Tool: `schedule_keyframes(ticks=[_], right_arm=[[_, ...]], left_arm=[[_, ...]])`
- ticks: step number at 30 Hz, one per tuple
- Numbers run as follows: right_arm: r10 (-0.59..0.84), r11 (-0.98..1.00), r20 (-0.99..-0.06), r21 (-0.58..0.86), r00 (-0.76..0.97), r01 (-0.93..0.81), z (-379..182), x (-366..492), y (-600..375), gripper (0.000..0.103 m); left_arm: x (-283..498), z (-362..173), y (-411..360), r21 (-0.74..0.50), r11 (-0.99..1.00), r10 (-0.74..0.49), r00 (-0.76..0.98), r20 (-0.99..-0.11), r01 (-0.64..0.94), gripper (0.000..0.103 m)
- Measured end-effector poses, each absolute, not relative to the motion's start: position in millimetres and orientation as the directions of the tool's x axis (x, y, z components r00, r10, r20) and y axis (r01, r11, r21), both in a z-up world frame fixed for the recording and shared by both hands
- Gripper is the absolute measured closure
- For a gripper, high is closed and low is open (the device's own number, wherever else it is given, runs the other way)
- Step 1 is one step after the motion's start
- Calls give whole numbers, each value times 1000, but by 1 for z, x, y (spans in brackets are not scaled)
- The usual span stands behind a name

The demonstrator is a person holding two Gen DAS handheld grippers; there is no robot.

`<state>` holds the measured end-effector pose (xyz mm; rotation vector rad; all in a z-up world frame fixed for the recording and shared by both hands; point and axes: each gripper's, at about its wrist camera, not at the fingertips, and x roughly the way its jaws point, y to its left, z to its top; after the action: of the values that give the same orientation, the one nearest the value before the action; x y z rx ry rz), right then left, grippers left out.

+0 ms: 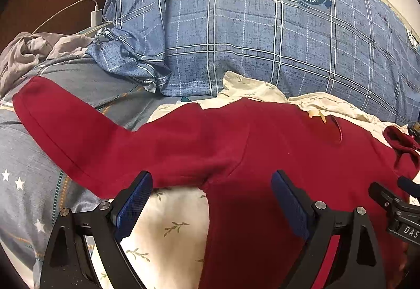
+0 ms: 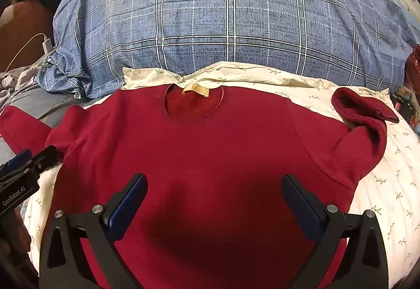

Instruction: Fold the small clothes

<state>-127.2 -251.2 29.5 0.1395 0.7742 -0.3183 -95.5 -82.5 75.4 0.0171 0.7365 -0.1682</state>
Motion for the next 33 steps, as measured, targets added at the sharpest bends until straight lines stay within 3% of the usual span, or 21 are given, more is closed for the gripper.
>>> schedule_keyframes(ticks=[33], right_arm=[[-192, 937, -726, 64, 661, 342, 20, -126, -251, 1]], left_arm=[[-95, 71, -86, -24, 988, -131, 729, -672, 155, 11]])
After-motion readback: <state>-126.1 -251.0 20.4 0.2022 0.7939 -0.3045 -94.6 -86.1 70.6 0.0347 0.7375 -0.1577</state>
